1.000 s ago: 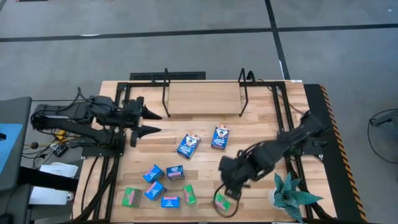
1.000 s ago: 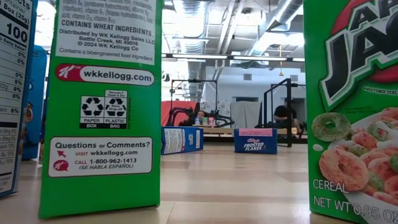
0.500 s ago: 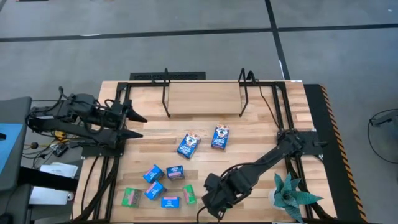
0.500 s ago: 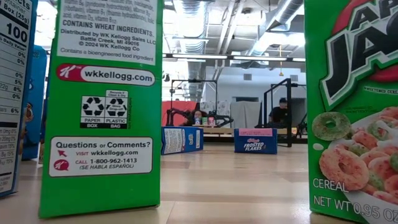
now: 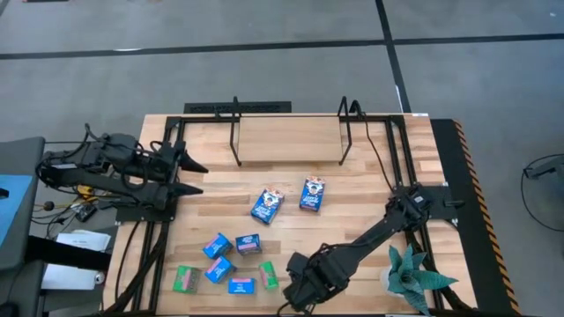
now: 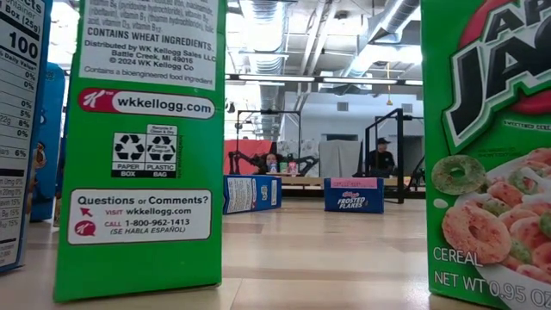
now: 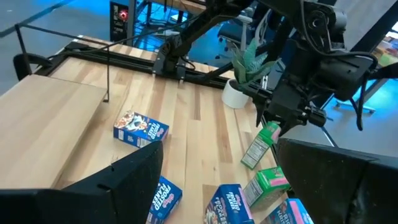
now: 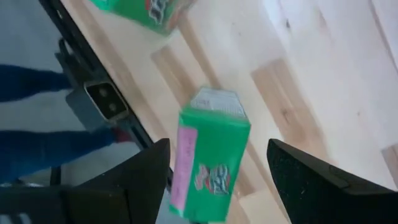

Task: Stack cereal on shelf
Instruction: Put the right green cereal box on the shelf

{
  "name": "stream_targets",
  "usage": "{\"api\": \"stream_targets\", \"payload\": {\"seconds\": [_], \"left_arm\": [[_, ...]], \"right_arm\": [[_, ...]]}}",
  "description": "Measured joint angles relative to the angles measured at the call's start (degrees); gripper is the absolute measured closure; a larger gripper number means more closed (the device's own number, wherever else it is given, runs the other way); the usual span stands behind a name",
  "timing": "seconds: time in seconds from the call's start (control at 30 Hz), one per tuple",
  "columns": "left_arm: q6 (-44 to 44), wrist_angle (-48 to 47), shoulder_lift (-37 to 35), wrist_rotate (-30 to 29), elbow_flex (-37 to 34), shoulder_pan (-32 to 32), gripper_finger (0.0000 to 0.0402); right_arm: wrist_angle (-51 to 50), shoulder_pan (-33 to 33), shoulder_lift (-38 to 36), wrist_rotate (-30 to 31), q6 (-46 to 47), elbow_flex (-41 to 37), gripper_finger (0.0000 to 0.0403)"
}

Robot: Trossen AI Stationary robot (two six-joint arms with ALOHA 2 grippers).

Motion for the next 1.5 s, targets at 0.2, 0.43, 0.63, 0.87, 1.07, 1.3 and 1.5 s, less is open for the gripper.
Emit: {"api": "stream_targets", "payload": {"seconds": [0.2, 0.43, 0.63, 0.87, 1.07, 1.3, 1.5], "left_arm": [[-0.26, 0.02, 0.02, -0.73, 0.00, 0.00, 0.0097], [-0.83, 0.03, 0.02, -0.95, 0.00, 0.01, 0.0097], [-0.85, 0.04, 0.02, -1.33, -0.02, 0.01, 0.0097], [-0.72, 0.01, 0.02, -2.16, -0.02, 0.00, 0.0097], [-0.76, 0.02, 0.02, -3.27, -0.02, 0.02, 0.0097], [-0.79, -0.03, 0.02, -3.71, -0.02, 0.02, 0.0097], [-0.81, -1.42, 0.02, -3.77, -0.02, 0.02, 0.0097]], "right_arm": [[-1.76, 0.10, 0.04, 2.14, -0.33, 0.00, 0.0108], [-0.01, 0.13, 0.04, 2.50, -0.05, -0.02, 0.0108], [0.52, 1.18, 0.01, 3.39, 0.75, -1.34, 0.0108], [3.29, 1.65, 0.04, 2.08, 1.76, -4.80, 0.0096], [3.17, 1.02, 0.02, 2.06, 1.79, -5.55, 0.0081], [3.14, 0.84, 0.02, 2.06, 0.74, -5.63, 0.0107], [3.86, 0.84, 0.02, 1.40, 3.11, -7.82, 0.0110]]}}
